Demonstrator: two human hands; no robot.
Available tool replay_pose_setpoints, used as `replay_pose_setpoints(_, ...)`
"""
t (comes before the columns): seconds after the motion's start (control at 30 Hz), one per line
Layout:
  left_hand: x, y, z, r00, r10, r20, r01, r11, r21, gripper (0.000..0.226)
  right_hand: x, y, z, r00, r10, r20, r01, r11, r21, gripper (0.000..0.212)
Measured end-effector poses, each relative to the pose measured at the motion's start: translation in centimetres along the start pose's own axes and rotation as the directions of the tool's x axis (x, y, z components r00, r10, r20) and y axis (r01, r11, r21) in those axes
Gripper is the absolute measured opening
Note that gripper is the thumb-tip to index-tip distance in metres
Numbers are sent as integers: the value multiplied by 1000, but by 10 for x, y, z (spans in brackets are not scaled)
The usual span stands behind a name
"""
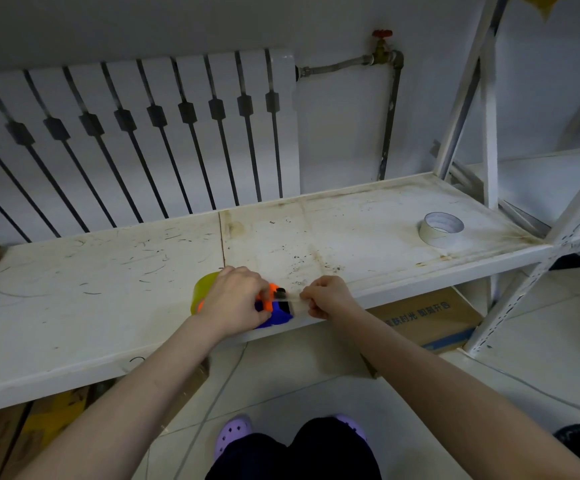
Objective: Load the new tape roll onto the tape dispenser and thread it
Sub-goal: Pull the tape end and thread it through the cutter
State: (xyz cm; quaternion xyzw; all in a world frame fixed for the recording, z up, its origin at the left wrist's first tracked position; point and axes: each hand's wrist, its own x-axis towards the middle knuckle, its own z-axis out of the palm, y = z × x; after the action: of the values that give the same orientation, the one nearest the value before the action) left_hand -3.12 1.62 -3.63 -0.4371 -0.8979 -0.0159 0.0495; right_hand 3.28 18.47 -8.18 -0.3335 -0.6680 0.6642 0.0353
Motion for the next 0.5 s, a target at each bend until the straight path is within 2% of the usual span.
replay_pose_setpoints(0.2, 1, 1, 1, 1000, 6, 14, -6, 999, 38, 28, -1, 3, 3, 1000, 14, 9, -14, 1000, -1, 22)
replay_pose_setpoints(0.5, 2, 0, 4, 998, 29, 57, -36, 991, 126, 31, 4, 2, 7, 991, -84, -102, 87, 996, 27, 18)
